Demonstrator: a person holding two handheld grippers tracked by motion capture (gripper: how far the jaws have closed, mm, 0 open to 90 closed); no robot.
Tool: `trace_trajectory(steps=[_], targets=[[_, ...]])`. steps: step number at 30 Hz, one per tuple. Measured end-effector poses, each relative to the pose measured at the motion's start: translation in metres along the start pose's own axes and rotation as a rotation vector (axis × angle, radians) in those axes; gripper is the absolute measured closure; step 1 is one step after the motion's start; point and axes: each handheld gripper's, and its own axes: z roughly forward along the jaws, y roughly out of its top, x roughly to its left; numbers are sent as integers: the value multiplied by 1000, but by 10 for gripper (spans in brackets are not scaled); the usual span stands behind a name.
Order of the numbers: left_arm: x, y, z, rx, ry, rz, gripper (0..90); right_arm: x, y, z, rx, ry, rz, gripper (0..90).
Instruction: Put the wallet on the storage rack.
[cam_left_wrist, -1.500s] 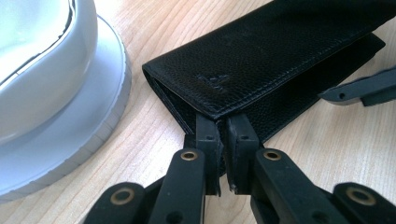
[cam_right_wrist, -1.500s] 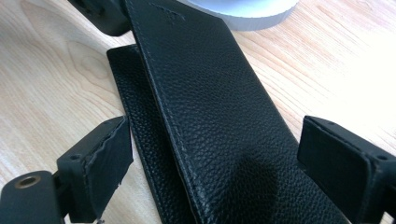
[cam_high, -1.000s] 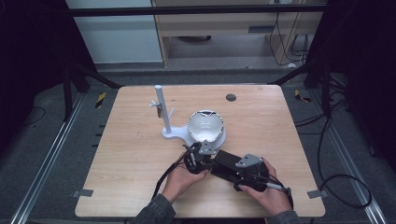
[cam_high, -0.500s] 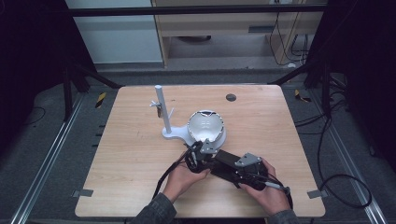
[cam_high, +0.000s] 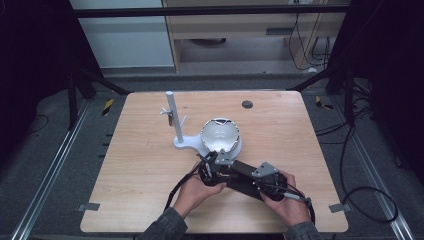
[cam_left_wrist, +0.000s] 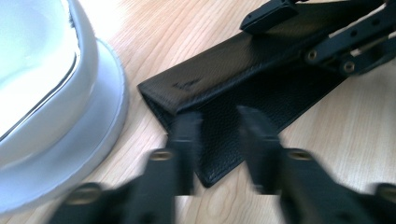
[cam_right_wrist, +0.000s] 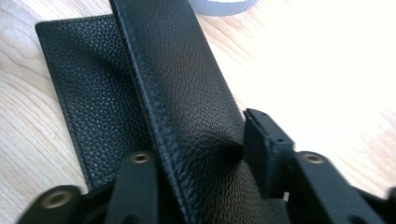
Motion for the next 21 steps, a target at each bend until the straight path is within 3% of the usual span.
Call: trace_trajectory(steps=[3, 8, 12, 21], targets=[[1, -4, -4, -8, 6, -8, 435, 0, 1, -1, -10, -30, -52, 739], [4, -9, -10, -38, -4, -8, 218, -1, 1, -5, -35, -42, -90, 801], [6, -12, -13, -52, -7, -11, 178, -5, 0, -10, -69, -45, -95, 824], [9, -12, -17, -60, -14, -19, 155, -18, -3, -38, -174, -46, -47, 836]])
